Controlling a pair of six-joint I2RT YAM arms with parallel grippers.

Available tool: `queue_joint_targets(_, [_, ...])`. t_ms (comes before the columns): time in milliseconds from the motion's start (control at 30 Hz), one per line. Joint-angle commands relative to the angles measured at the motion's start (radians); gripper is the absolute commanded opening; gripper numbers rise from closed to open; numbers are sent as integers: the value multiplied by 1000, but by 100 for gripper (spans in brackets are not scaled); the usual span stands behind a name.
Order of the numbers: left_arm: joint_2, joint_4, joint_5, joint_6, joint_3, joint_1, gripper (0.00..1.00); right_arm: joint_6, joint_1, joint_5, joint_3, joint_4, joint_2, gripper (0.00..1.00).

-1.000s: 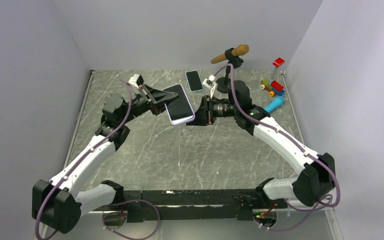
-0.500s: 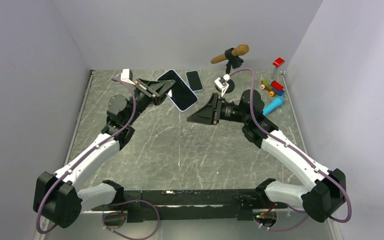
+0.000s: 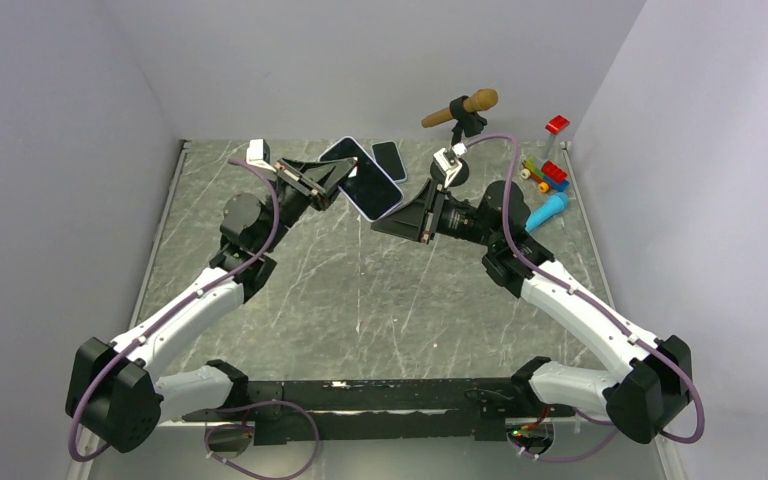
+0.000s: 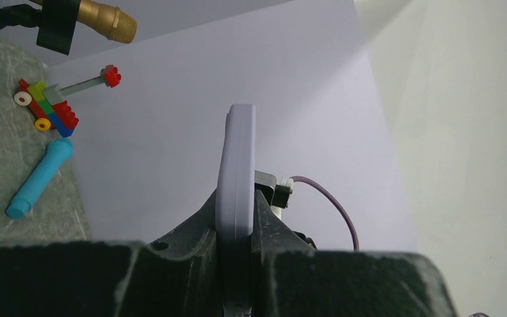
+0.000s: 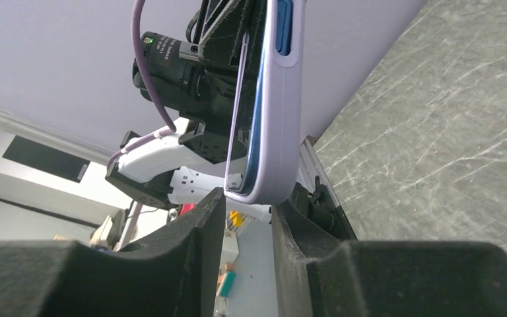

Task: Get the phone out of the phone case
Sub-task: Remove the phone case from the phone.

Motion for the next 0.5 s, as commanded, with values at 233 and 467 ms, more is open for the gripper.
queue_joint_targets(233, [-29,141,-32,-83,1,-5,0,-44,5,53,36,33,7,36])
queue_joint_targets(467, [-16,137,-6,-113,26,-8,0,-65,8,47,65,20,42,36])
